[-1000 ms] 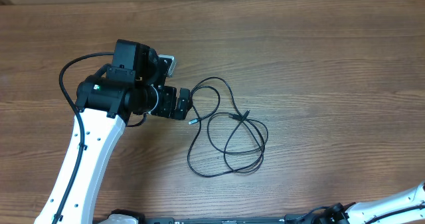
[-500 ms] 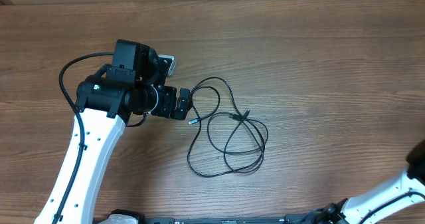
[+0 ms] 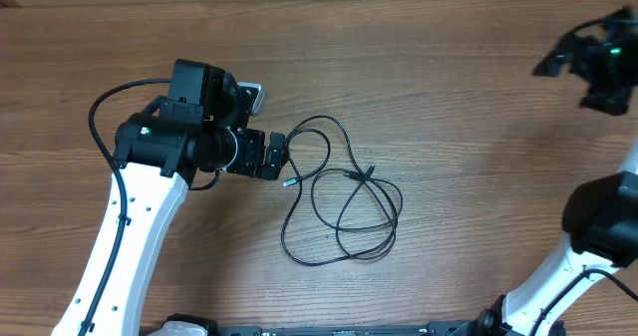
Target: Untangle cables
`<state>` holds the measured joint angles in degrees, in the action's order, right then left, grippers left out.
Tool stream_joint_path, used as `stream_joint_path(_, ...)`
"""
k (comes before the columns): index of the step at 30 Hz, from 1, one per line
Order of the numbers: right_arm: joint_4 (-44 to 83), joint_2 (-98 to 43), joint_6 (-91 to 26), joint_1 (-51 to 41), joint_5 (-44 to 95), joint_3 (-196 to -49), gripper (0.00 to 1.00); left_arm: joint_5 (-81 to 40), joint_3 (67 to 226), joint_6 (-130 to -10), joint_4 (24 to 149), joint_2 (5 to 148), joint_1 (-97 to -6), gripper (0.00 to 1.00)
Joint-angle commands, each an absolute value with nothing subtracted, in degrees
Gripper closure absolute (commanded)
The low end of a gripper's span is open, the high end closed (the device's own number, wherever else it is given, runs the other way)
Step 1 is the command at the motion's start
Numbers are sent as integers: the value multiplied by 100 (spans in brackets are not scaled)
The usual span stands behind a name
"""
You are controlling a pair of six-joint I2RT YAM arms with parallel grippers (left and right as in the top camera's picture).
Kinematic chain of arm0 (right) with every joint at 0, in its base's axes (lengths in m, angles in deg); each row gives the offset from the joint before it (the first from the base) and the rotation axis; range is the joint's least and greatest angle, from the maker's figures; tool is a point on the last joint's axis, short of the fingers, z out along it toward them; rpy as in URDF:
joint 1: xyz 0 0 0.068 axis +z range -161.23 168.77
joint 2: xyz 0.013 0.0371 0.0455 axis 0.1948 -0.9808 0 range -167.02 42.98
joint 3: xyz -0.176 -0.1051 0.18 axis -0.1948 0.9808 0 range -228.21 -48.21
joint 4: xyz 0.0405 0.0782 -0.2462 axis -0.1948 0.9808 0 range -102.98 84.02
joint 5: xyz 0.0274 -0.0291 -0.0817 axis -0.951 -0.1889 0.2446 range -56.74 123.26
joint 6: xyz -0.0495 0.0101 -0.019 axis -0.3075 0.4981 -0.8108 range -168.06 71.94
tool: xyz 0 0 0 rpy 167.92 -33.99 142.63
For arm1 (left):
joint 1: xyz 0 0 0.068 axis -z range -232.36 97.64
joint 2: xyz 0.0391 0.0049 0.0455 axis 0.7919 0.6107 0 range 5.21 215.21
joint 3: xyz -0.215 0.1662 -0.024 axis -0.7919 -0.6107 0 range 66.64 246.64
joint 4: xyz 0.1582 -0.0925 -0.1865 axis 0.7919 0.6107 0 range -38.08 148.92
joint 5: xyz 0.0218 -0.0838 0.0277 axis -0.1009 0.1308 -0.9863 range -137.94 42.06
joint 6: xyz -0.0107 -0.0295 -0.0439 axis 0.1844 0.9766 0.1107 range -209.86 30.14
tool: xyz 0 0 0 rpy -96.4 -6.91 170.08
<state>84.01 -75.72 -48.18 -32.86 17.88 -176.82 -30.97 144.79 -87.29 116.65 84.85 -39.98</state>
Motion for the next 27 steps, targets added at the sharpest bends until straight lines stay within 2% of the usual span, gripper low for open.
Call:
stream_joint_path(1,8410,-7158,-4857,-2971,2037,-17140,0,-3051,14523,-8858,11641,8460,-3998,1)
stream_joint_path(16,8373,-6511,-4859,-1341,1972,-15046,0,-3051,14523,-8858,11641,8460,-3998,0)
stream_joint_path(23,7890,-6511,-4859,-466,1922,-14349,0,-3051,14523,-8858,11641,8460,-3998,0)
stream_joint_path(27,7569,-6511,-5093,-211,1406,-13960,1,-3051,14523,-8858,11641,8460,-3998,0)
